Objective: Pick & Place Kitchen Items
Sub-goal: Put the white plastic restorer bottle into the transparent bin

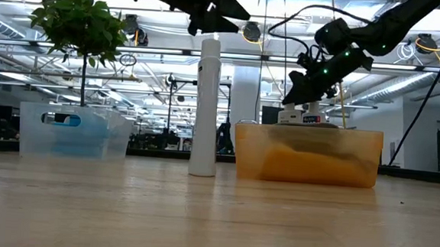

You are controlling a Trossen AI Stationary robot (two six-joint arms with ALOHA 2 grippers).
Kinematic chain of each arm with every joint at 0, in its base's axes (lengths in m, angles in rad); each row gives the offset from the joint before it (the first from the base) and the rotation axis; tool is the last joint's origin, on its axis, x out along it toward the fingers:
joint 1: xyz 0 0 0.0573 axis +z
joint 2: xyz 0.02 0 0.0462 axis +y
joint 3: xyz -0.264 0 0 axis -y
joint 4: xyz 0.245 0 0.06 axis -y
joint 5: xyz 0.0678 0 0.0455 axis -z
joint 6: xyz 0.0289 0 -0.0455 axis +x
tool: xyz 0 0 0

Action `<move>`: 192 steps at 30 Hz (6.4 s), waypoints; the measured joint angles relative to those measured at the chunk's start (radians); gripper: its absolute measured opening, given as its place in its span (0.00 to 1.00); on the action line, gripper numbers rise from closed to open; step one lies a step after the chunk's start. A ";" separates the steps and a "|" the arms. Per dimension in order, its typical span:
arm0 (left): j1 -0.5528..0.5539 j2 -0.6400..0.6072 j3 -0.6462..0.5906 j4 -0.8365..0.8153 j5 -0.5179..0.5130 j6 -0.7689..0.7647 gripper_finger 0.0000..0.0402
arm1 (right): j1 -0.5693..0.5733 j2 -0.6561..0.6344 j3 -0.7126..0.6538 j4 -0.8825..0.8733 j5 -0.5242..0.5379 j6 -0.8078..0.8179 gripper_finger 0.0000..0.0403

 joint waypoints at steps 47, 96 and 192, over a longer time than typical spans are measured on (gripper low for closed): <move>-0.212 -0.034 -0.654 0.461 0.061 -0.034 0.69 | 0.249 -0.211 0.000 -0.065 -0.001 -0.079 0.55; -0.360 0.015 -0.237 -0.716 0.021 -0.194 0.69 | 0.289 -0.211 0.000 -0.077 -0.003 -0.078 0.54; 0.022 0.396 -0.100 0.693 0.341 -0.015 0.29 | 0.439 -0.290 0.000 -0.073 -0.498 0.025 0.55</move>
